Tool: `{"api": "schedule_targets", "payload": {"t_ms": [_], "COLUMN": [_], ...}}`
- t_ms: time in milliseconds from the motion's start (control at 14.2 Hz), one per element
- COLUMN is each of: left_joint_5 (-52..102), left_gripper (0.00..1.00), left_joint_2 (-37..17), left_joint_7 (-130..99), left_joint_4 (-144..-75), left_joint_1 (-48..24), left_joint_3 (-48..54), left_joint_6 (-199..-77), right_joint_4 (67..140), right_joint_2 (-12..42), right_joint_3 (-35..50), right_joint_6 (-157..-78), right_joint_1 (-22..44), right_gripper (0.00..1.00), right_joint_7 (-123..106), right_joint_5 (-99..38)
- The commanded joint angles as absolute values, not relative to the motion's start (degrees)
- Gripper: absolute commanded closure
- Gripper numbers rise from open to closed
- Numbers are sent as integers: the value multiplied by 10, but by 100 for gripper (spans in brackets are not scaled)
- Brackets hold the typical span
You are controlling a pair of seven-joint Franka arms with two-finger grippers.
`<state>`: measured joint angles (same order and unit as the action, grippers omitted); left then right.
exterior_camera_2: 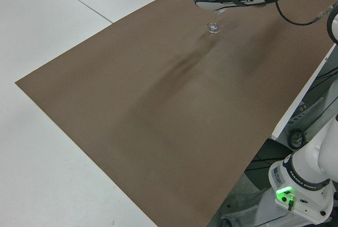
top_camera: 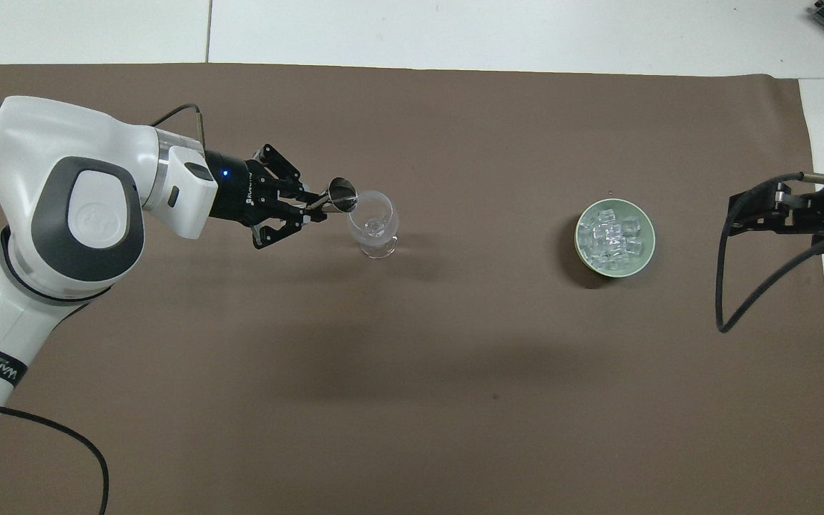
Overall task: Pour wine and add ice with both arms
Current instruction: 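Tilt the metal cup over the wine glass with the left gripper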
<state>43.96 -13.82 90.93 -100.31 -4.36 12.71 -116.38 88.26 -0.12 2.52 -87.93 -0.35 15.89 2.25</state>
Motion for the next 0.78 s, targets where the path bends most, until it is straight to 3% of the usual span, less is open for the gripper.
{"api": "schedule_targets", "payload": {"t_ms": [0, 706], "left_joint_5": [395, 292], "left_gripper": [100, 100], "left_joint_2": [-128, -129], "left_joint_7": [857, 766], "left_joint_4": [-989, -969], "left_joint_1": [-68, -90], "left_joint_3": [116, 116], "left_joint_6": [-1170, -1172], "right_joint_4": [872, 872], "right_joint_2": [4, 4], "right_joint_3": [26, 26], "right_joint_6": [-874, -874], "right_joint_1": [-11, -11], "right_gripper": [0, 0], "right_joint_7": [144, 144], "right_joint_5": [9, 9]}}
